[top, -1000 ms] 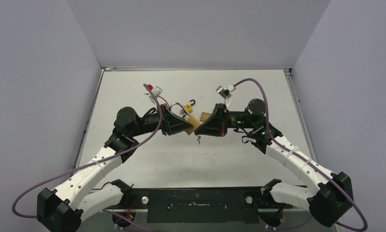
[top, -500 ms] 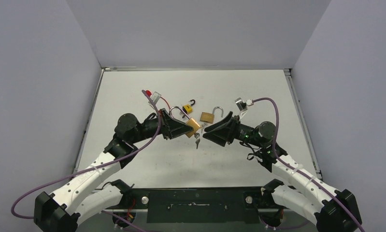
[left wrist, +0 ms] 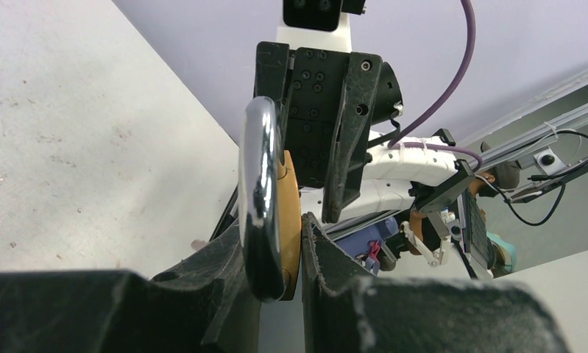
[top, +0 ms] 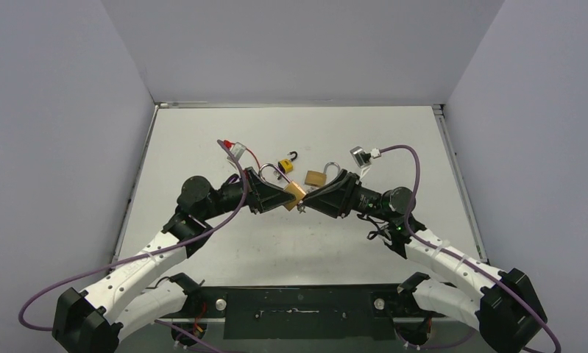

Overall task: Unlock with the key
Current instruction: Unlock the lock.

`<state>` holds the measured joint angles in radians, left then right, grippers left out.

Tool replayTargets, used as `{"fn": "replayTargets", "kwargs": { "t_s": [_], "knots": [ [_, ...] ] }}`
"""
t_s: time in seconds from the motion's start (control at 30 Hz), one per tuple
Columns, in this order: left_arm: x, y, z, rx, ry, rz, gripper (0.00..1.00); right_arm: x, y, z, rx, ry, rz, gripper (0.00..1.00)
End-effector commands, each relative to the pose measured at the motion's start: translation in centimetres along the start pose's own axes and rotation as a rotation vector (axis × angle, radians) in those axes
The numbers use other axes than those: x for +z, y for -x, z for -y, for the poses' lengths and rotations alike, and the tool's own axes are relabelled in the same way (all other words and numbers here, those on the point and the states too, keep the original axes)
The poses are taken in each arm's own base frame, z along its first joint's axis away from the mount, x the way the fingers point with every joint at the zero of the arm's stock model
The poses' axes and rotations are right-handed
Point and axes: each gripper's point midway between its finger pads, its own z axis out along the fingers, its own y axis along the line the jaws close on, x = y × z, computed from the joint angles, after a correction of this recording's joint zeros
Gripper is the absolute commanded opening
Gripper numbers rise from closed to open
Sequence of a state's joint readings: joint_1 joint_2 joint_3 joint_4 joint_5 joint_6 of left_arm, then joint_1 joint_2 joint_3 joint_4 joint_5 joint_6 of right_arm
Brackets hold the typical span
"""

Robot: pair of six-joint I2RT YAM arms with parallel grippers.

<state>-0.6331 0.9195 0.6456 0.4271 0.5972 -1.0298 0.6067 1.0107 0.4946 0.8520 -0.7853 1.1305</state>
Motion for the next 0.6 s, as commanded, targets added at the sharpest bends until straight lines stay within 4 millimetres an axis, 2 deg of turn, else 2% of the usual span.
{"fn": "replayTargets", "kwargs": {
  "t_s": [0.0, 0.17, 0.37, 0.47, 0.57],
  "knots": [
    [-0.2, 2.8, 4.0, 0.087, -0.131, 0.111, 0.0, 0.3, 0.9, -2.6, -0.057, 0.096, 0.033, 0.34],
    [-0.3, 3.1, 4.2, 0.094, -0.134, 0.128, 0.0, 0.5, 0.3, -2.0, -0.024, 0.078, 0.015, 0.31],
    [-0.4, 3.1, 4.6, 0.096, -0.144, 0.127, 0.0, 0.6, 0.1, -1.3, 0.01, 0.051, 0.025, 0.33],
    [-0.4, 3.1, 4.7, 0.096, -0.148, 0.123, 0.0, 0.9, 0.2, -1.0, 0.014, 0.041, 0.017, 0.29],
    [-0.4, 3.2, 5.0, 0.103, -0.153, 0.126, 0.0, 1.1, 0.1, -0.8, 0.029, 0.038, 0.012, 0.14]
  ]
}}
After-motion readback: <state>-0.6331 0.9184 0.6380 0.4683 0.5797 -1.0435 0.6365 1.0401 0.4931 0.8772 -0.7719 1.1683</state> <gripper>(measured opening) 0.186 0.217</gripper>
